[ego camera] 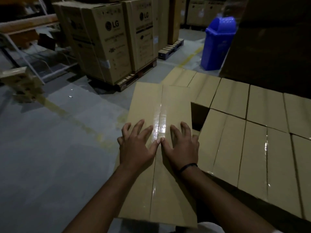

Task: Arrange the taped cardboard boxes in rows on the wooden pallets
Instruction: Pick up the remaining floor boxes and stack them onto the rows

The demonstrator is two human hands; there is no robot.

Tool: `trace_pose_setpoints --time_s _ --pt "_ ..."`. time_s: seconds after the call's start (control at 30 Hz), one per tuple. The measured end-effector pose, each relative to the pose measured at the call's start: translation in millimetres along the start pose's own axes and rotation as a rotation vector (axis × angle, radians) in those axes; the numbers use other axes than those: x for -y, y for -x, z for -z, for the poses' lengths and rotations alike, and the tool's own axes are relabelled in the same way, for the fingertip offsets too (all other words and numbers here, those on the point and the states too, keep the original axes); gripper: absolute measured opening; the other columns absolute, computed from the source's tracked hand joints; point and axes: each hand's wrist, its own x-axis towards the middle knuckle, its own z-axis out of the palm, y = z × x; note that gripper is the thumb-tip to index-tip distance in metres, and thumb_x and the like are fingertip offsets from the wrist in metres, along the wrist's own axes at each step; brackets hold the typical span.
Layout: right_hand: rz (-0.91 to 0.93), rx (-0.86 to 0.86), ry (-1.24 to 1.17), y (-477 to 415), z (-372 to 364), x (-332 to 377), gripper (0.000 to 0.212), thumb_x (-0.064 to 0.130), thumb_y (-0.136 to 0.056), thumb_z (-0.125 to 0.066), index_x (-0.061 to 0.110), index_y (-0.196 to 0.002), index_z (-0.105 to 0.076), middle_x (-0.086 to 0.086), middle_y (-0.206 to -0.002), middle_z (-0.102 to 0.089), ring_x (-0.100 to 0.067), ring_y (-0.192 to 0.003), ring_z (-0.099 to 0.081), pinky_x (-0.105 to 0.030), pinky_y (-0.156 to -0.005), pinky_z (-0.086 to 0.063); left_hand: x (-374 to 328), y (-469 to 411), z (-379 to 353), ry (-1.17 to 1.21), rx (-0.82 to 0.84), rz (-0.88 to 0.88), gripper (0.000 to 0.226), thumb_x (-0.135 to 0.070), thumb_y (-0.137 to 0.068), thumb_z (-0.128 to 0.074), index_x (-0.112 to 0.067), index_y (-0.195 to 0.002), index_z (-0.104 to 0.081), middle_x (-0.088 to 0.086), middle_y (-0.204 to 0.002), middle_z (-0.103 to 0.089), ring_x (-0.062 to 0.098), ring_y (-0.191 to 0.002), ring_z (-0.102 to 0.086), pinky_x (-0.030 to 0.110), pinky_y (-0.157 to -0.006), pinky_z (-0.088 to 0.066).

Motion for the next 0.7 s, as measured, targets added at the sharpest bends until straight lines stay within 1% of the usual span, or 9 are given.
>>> trace_pose_setpoints --time_s 0.23,0.33,0.47,0.57,0.7 --pt "-0.092 -0.065 0.021 -61 -32 -14 0.064 0.063 -0.090 -0.057 0.039 -0.148 -0.044 0.003 -0.164 -0.024 -0.034 -0.135 -0.037 -0.045 -0.109 -0.035 13 -73 -42 0.022 0.087 -0.089 0.064 -0.073 -0.087 -0.048 -0.044 -0.144 -0.051 -0.015 -0.162 -0.032 0.025 -0.150 -0.018 0.054 -0.106 -0.036" --pt "-0.140 -0.065 0.011 -94 -45 -30 0.063 0.064 -0.090 -0.056 0.040 -0.147 -0.045 0.005 -0.164 -0.024 -0.034 -0.136 -0.036 -0.047 -0.111 -0.033 10 -105 -65 0.026 0.138 -0.115 0.065 -0.072 -0.087 -0.048 -0.045 -0.145 -0.050 -0.015 -0.163 -0.031 0.025 -0.150 -0.016 0.054 -0.108 -0.035" --pt "-0.221 -0.041 0.037 -137 -66 -52 0.063 0.064 -0.090 -0.052 0.038 -0.148 -0.045 0.004 -0.163 -0.023 -0.034 -0.134 -0.037 -0.049 -0.111 -0.033 7 -145 -99 0.014 0.239 -0.138 0.067 -0.071 -0.086 -0.050 -0.044 -0.148 -0.048 -0.013 -0.165 -0.028 0.028 -0.151 -0.013 0.055 -0.108 -0.034" --pt "-0.262 -0.021 0.066 -158 -79 -69 0.065 0.067 -0.091 -0.047 0.038 -0.148 -0.044 0.004 -0.163 -0.023 -0.036 -0.133 -0.037 -0.050 -0.110 -0.037 5 -168 -125 0.023 0.309 -0.157 0.068 -0.071 -0.086 -0.051 -0.044 -0.149 -0.047 -0.013 -0.166 -0.026 0.029 -0.152 -0.011 0.058 -0.110 -0.033" --pt "-0.337 0.018 0.059 -178 -93 -88 0.068 0.071 -0.088 -0.048 0.038 -0.148 -0.044 0.005 -0.162 -0.023 -0.036 -0.135 -0.034 -0.051 -0.110 -0.039 3 -188 -156 0.034 0.374 -0.169 0.067 -0.073 -0.087 -0.049 -0.043 -0.147 -0.049 -0.014 -0.166 -0.027 0.028 -0.152 -0.011 0.059 -0.110 -0.033"
